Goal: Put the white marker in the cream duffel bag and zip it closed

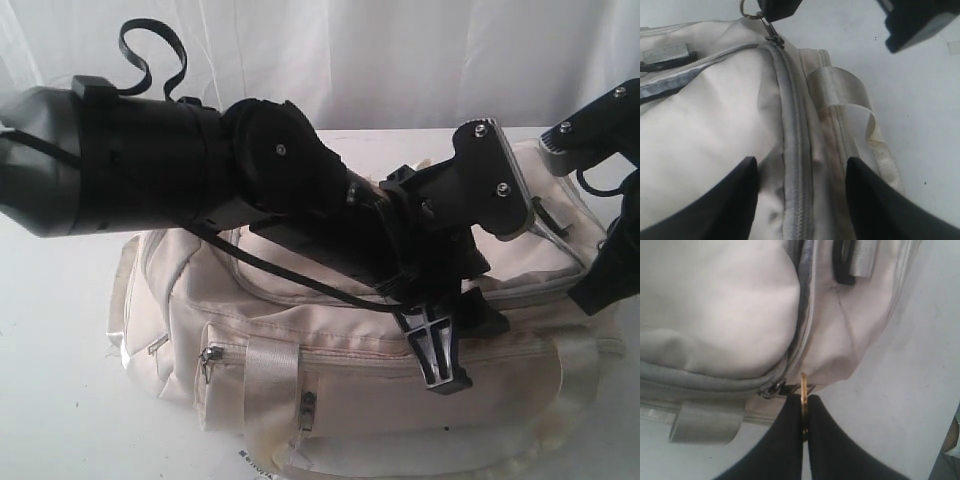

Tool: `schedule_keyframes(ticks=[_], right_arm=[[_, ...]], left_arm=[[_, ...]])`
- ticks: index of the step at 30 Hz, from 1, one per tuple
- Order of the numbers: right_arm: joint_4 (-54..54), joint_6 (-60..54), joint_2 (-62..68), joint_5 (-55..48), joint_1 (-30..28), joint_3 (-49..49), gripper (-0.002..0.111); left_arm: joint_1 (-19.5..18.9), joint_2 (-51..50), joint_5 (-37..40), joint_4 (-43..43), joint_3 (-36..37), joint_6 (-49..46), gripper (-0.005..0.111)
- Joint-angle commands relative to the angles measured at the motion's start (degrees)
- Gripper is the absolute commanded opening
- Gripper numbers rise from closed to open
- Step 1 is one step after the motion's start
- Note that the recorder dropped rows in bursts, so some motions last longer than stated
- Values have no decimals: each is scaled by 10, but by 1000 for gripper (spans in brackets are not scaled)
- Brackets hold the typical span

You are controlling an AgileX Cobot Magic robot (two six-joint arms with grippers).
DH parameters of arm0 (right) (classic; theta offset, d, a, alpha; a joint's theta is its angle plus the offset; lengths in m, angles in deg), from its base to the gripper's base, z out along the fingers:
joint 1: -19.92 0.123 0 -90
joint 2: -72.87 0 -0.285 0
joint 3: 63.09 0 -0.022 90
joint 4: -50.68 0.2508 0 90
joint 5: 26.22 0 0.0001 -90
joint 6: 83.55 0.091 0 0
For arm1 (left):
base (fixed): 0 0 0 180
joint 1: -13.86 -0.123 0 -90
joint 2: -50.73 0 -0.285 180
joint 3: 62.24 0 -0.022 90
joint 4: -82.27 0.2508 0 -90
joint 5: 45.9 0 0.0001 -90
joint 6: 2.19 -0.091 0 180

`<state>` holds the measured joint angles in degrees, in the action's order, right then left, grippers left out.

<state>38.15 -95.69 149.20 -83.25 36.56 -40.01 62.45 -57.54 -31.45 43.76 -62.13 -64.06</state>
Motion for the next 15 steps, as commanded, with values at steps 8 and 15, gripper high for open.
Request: schedule_keyframes(ticks=[8,15], right_arm=[[14,-6,-3,9,-4,2,0],[-28,-11,-3,36,-4,2,0]], left_arm=[[28,-35,-53,-6,-3,3,35],[29,-35,-42,-16,-3,6,0]])
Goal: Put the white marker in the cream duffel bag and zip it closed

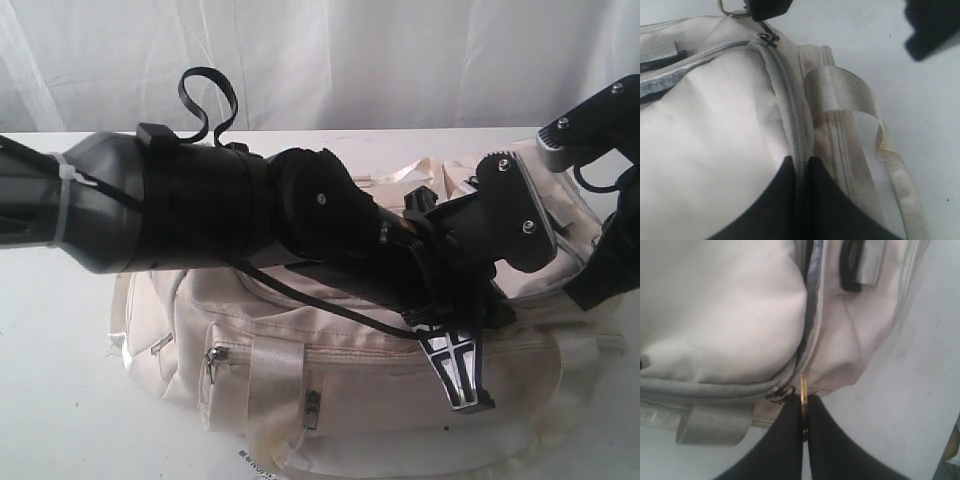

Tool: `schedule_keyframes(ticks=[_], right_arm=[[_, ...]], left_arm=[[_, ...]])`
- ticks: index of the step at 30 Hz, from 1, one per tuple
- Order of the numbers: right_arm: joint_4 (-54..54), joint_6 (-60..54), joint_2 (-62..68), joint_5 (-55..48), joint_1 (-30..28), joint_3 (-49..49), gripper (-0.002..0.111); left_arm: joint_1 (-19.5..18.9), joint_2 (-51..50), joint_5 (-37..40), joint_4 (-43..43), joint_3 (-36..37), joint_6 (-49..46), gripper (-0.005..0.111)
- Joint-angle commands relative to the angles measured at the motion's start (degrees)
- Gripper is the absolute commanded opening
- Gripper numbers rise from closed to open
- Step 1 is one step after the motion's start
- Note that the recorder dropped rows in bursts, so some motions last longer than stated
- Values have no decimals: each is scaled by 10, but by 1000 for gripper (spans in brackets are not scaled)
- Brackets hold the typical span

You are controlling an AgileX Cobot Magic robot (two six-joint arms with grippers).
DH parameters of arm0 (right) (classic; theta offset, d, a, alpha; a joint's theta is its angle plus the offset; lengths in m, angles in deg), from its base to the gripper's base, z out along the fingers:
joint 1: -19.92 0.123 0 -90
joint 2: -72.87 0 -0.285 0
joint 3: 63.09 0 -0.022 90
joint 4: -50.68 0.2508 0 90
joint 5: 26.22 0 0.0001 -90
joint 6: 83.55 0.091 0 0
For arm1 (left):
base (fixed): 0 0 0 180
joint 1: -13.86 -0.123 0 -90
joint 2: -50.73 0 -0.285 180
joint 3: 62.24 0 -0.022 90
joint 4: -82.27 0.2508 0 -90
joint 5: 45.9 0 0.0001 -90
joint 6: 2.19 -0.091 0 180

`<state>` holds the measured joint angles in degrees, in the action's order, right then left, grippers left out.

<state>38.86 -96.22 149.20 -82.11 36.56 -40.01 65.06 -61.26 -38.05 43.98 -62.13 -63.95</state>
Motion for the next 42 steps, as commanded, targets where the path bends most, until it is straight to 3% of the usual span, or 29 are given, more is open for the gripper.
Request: schedule_keyframes(ticks=[1,17,42], right_arm=[[-50,-6,-3,32,-4,2,0],[-169,46,45,114,-6,-22,0],[-188,37,209,166,-6,-197,0]], left_arm=[[3,6,37,-19,-3,4,0],[3,28,90,-24,4,4,0],[3,28,100,-24,4,3,0]])
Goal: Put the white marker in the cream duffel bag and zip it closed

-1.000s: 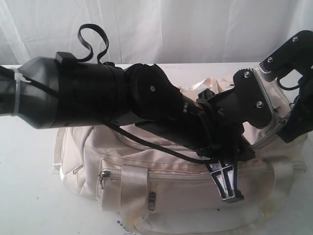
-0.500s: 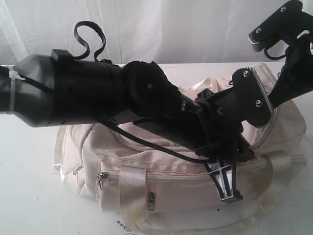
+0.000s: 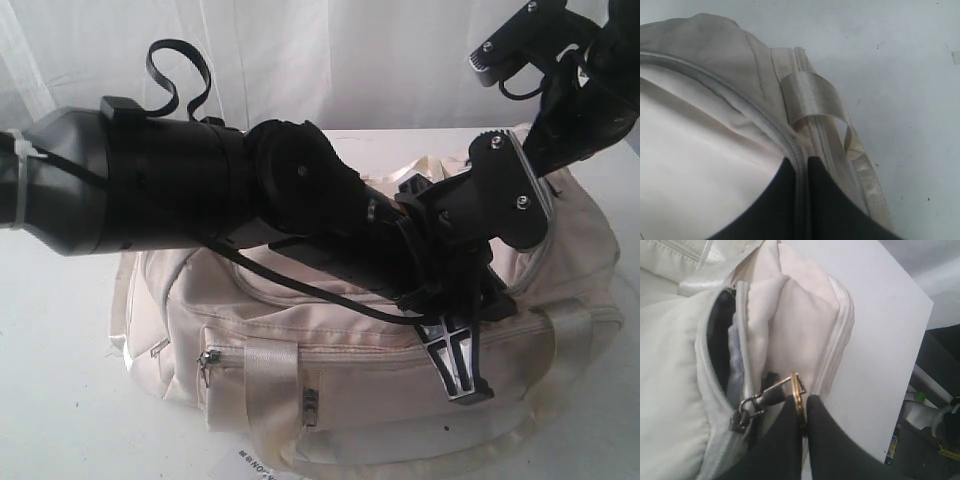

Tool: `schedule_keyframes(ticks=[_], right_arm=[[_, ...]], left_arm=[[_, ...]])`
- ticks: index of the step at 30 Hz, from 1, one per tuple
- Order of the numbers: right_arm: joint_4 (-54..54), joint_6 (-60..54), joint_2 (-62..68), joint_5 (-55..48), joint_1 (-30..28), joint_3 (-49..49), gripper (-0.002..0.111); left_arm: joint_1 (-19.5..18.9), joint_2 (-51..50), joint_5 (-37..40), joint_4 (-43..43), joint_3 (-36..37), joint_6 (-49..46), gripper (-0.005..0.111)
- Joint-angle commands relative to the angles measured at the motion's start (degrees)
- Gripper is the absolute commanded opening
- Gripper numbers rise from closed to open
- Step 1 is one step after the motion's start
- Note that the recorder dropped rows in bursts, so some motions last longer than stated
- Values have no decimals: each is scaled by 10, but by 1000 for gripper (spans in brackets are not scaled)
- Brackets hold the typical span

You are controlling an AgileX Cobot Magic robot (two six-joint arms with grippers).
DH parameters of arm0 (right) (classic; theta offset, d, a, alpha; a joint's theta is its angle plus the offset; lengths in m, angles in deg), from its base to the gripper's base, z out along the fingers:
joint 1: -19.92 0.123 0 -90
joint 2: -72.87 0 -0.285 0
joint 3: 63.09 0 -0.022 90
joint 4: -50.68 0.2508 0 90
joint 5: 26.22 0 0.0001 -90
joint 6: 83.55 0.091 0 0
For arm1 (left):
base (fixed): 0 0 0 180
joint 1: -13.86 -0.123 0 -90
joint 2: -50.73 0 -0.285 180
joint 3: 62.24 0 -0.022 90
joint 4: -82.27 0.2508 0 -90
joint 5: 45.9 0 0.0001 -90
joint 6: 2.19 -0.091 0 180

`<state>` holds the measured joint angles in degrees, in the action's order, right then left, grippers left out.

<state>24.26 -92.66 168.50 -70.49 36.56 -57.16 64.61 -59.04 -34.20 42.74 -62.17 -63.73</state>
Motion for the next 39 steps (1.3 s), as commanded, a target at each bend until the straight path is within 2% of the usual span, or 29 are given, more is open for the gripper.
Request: schedule_keyframes(ticks=[1,17,39], right_arm=[[-42,2,19,50,-6,-29,0],[-42,2,37,88,-7,-36,0],[-40,26,37,86,-7,-35,0]], left_arm=[[8,6,61,-12,5,1,0],[8,6,72,-12,5,1,0],[8,6,76,-12,5,1,0]])
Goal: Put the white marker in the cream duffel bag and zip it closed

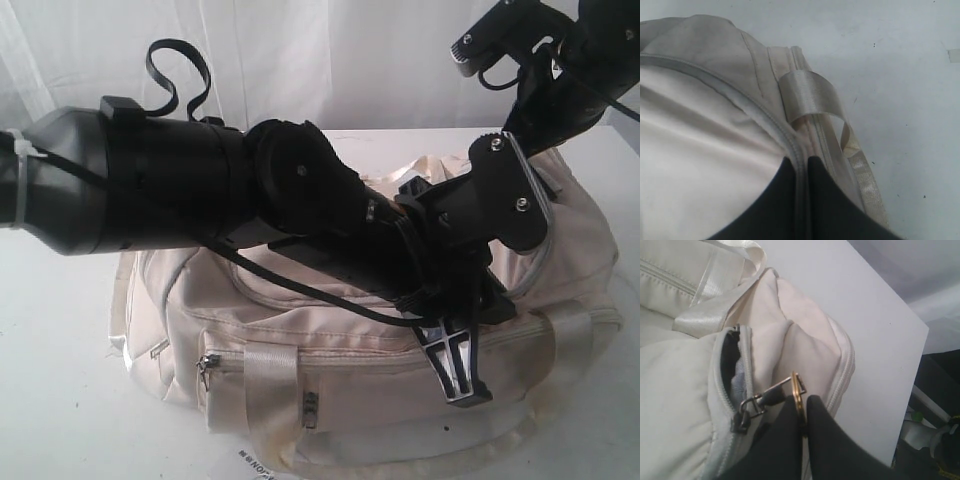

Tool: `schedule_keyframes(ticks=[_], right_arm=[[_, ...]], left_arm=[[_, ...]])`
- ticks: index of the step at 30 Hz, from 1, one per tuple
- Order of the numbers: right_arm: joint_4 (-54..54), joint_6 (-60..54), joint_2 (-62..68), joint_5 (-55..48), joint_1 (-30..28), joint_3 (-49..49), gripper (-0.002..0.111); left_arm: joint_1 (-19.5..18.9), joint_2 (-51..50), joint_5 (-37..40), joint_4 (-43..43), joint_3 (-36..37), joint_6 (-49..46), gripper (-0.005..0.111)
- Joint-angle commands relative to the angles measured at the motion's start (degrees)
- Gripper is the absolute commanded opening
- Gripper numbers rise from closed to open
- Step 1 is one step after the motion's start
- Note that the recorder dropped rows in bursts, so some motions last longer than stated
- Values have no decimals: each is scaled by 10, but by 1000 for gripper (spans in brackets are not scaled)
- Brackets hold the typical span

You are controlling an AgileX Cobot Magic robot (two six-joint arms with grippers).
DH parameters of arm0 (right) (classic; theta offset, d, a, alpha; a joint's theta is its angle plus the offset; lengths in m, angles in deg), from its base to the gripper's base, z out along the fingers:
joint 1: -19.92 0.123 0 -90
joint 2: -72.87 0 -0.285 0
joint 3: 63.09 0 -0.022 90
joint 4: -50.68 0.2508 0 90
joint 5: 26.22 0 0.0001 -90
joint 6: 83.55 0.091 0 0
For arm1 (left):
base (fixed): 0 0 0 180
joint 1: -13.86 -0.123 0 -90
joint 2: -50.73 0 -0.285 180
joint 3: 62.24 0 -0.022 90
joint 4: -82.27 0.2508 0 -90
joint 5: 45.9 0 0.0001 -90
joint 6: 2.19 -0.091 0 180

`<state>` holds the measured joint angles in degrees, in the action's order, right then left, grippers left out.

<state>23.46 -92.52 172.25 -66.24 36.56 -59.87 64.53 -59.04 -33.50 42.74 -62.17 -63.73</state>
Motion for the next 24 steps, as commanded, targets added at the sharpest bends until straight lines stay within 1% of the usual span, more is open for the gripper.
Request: schedule_keyframes(ticks=[1,18,24], right_arm=[[-31,27,-1,43,-7,-8,0],[-27,32,-1,43,-7,-8,0],[17,30,-1,37,-7,-7,0]], left_arm=[[9,6,69,-12,5,1,0],[9,6,65,-11,5,1,0],[9,6,65,-11,5,1,0]])
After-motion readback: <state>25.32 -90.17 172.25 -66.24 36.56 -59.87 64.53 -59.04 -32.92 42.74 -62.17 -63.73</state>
